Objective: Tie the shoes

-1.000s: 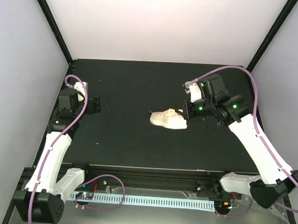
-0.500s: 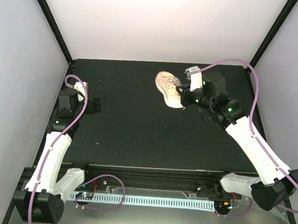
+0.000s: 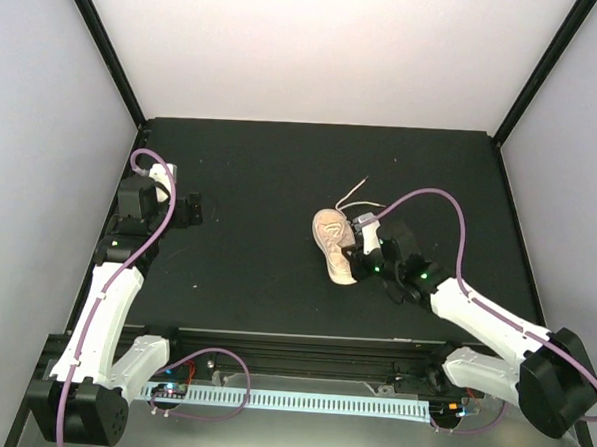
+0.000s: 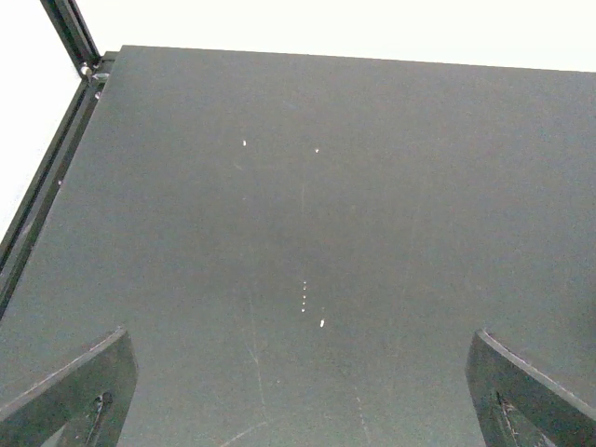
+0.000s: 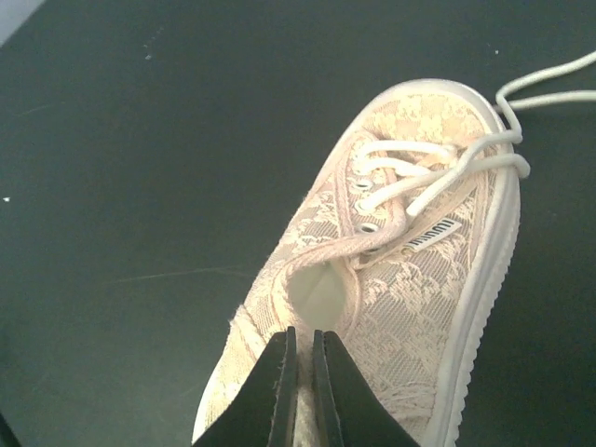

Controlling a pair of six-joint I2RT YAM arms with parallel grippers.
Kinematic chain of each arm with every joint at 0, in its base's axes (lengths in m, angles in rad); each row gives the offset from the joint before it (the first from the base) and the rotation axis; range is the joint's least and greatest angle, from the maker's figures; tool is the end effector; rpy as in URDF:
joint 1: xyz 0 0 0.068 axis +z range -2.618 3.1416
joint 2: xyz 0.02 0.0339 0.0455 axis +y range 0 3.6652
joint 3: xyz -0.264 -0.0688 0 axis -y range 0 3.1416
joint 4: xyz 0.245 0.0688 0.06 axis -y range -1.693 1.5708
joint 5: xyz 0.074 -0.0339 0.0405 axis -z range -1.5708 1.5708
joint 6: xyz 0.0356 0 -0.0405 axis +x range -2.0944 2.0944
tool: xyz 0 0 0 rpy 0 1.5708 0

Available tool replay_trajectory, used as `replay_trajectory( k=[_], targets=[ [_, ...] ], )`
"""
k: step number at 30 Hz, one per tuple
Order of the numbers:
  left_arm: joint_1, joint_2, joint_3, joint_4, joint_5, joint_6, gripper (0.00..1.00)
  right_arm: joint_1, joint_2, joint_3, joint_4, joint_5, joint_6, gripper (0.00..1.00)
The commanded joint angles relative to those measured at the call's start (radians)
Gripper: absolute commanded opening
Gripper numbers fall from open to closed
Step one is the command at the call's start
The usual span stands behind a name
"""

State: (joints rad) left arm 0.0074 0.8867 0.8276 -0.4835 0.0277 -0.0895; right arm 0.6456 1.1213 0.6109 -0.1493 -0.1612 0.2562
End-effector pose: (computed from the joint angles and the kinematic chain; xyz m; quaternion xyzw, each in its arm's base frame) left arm 0.1951 0.0005 0.3069 -0.0354 0.8700 -0.0322 0.4908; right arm 0.1840 0.1457 0.2171 -0.2079 0.8713 0.2562 0.3632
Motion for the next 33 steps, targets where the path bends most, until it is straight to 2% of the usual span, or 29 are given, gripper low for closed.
replay_trajectory(
  k=[1, 9, 11, 12, 13, 15, 18, 19, 22, 25, 27, 29, 33],
  targets=[
    [0.004, 0.008, 0.003, -0.009, 0.015, -0.001, 0.99, 0.044, -0.093, -0.014, 0.161, 0.028, 0.053, 0.02],
    [0.005, 0.011, 0.003, -0.01, 0.025, -0.003, 0.99, 0.204, -0.053, -0.059, 0.132, 0.079, 0.225, 0.03],
    [0.004, 0.011, 0.003, -0.009, 0.027, -0.005, 0.99, 0.249, -0.029, -0.058, 0.109, 0.092, 0.272, 0.25],
    [0.003, 0.01, 0.004, -0.009, 0.03, -0.008, 0.99, 0.271, -0.026, -0.055, 0.094, 0.102, 0.282, 0.42],
    [0.003, 0.012, 0.005, -0.009, 0.034, -0.01, 0.99, 0.285, -0.034, -0.049, 0.071, 0.113, 0.287, 0.55],
    [0.001, 0.014, 0.012, -0.009, 0.059, -0.017, 0.99, 0.294, -0.073, -0.009, -0.012, 0.148, 0.294, 0.71],
    [-0.002, 0.016, 0.026, -0.007, 0.109, -0.044, 0.99, 0.29, -0.162, 0.063, -0.157, 0.301, 0.289, 0.94],
    [-0.004, 0.017, 0.032, -0.011, 0.135, -0.054, 0.99, 0.278, -0.178, 0.087, -0.2, 0.343, 0.279, 0.99],
    [-0.022, 0.006, 0.044, -0.02, 0.257, -0.098, 0.99, 0.164, -0.174, 0.144, -0.285, 0.355, 0.273, 1.0],
    [-0.112, -0.008, 0.035, -0.002, 0.297, -0.17, 0.98, -0.033, -0.098, 0.139, -0.258, 0.198, 0.29, 0.99],
    [-0.204, -0.006, 0.041, -0.009, 0.297, -0.189, 0.98, -0.127, -0.019, 0.134, -0.2, 0.08, 0.319, 0.94],
    [-0.273, 0.0, 0.05, -0.023, 0.301, -0.184, 0.98, -0.17, 0.07, 0.148, -0.151, -0.002, 0.343, 0.89],
    [-0.29, -0.007, 0.069, -0.07, 0.252, -0.107, 0.99, -0.174, 0.249, 0.196, -0.057, -0.14, 0.371, 0.78]
  ],
)
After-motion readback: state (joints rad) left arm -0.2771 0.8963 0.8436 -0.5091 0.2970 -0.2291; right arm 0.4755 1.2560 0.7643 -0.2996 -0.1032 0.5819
